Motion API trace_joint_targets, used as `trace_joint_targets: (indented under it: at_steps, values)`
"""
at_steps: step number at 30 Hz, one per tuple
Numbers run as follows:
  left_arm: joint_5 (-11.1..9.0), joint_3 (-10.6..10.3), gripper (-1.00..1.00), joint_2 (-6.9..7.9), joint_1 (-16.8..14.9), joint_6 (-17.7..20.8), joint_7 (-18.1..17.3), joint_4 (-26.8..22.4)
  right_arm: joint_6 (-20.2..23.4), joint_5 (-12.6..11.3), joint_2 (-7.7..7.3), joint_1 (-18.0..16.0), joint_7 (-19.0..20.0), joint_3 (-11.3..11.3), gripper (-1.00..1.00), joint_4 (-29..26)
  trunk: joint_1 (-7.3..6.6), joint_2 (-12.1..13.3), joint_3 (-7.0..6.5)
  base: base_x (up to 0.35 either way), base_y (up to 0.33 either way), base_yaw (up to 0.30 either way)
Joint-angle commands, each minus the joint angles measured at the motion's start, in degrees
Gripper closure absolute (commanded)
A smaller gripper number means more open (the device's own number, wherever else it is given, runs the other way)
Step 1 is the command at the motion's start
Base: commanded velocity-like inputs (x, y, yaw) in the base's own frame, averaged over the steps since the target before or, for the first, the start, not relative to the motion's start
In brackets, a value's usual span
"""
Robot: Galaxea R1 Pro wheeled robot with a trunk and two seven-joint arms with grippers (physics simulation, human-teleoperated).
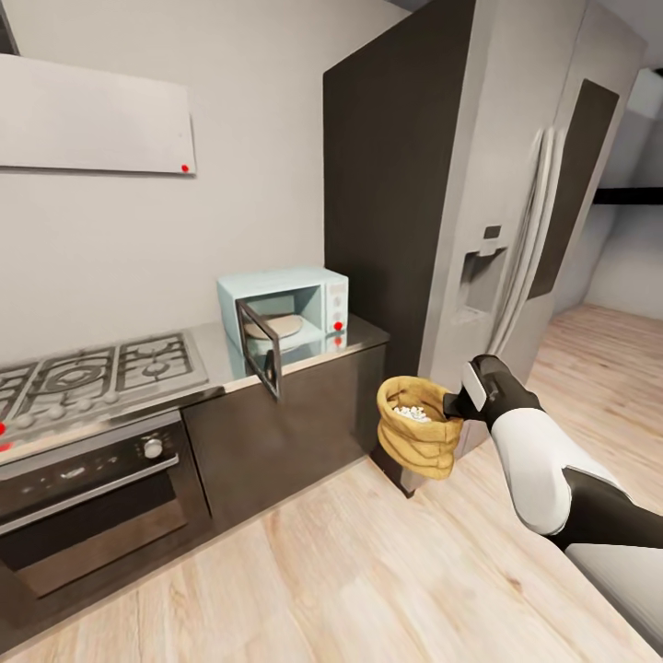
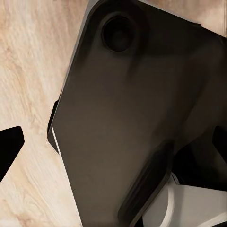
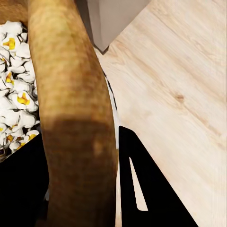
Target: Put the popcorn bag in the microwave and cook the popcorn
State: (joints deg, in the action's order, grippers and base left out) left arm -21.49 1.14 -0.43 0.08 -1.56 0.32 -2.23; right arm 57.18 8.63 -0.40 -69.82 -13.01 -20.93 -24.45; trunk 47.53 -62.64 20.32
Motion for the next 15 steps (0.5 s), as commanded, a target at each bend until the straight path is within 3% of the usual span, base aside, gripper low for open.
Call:
trace_joint_targets:
  at_steps: [1,12,15]
  values:
    - [-0.2,0.1,-1.00,-0.01,0.0,-0.1,0.0,-0.1,0.2,0.6,0.05,-0.1,0.3,-0.4,1.00,-0.1,0.03,0.0,0.06,0.221,-0.137,0.000]
    - [-0.2,0.1,-1.00,-0.01,0.0,-0.1,0.0,-0.1,0.2,0.6,0.05,-0.1,0.3,-0.4,1.00,-0.1,0.03,0.0,0.06,0.221,-0.137,0.000]
    - [-0.2,0.1,-1.00,-0.06,0.0,-0.1,0.0,-0.1,0.2,0.5,0.05,-0.1,0.3,-0.4,1.00,-0.1,0.03,0.0,0.06,0.221,-0.137,0.124]
